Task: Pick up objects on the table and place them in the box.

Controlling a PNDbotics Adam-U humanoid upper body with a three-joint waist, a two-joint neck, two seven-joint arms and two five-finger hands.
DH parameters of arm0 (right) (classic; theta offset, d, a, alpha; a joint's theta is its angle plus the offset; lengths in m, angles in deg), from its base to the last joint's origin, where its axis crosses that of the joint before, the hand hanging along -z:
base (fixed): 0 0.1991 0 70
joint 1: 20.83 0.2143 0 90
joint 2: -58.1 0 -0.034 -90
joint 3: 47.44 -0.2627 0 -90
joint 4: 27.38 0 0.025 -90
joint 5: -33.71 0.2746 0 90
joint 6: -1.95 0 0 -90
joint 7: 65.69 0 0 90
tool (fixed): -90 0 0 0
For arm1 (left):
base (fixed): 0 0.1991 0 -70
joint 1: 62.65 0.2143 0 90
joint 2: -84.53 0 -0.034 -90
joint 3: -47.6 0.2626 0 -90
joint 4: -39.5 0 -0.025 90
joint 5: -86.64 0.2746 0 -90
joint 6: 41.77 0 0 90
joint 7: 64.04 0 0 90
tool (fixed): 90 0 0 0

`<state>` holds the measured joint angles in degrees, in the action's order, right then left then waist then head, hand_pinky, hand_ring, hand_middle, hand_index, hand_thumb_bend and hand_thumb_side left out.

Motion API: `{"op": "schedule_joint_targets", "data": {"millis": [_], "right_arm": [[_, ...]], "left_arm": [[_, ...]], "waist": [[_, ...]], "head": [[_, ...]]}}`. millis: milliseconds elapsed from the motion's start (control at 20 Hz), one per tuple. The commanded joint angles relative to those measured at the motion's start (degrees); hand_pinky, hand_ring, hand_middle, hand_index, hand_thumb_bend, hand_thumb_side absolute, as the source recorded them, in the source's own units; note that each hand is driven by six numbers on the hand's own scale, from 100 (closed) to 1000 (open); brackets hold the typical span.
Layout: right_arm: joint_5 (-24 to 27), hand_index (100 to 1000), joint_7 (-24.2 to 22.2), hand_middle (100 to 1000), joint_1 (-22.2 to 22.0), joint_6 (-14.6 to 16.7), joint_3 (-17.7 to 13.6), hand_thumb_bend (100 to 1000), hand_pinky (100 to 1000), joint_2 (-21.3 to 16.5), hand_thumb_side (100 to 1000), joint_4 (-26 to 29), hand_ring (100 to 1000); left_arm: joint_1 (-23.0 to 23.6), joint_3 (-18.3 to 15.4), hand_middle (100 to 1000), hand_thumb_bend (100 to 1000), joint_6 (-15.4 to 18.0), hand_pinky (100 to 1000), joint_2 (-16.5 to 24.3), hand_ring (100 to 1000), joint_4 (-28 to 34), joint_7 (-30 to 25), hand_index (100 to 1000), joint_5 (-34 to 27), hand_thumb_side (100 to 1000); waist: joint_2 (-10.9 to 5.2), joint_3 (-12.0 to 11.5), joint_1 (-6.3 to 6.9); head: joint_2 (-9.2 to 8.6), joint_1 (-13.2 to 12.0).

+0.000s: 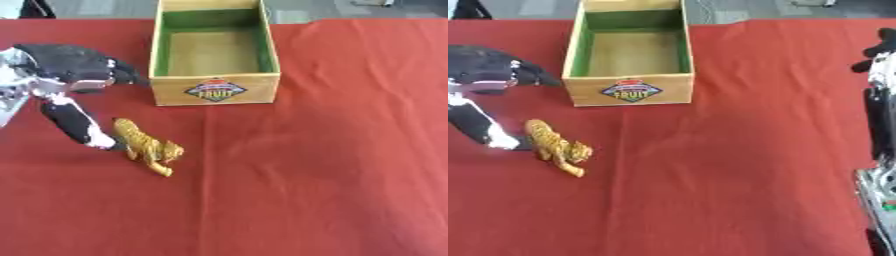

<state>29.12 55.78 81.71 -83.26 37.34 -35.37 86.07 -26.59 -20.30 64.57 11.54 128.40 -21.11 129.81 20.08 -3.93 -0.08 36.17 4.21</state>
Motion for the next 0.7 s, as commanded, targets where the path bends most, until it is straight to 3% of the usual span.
{"op": "schedule_joint_targets", "data": {"millis": [50, 700], "right_arm": [[0.2, 721, -0.3, 516, 0.4, 0.1, -0.2, 100, 812, -0.9, 698, 1.1, 496], [0.3, 721, -0.5, 515, 0.5, 0.0, 0.0, 100, 813, -0.6, 697, 1.1, 497]], "left_arm": [[-1.6, -1.3, 870, 546, 4.2, 847, 0.7, 856, 0.8, -4.9, 990, -1.3, 600], [-0.9, 1.2, 887, 571, 5.5, 862, 1.7, 883, 2.0, -4.9, 999, 0.0, 604]], "waist": [[-0.98, 0.1, 0.11], [-0.61, 0.4, 0.22]], "head": [[-0.13, 0.1], [-0.44, 0.1]]}}
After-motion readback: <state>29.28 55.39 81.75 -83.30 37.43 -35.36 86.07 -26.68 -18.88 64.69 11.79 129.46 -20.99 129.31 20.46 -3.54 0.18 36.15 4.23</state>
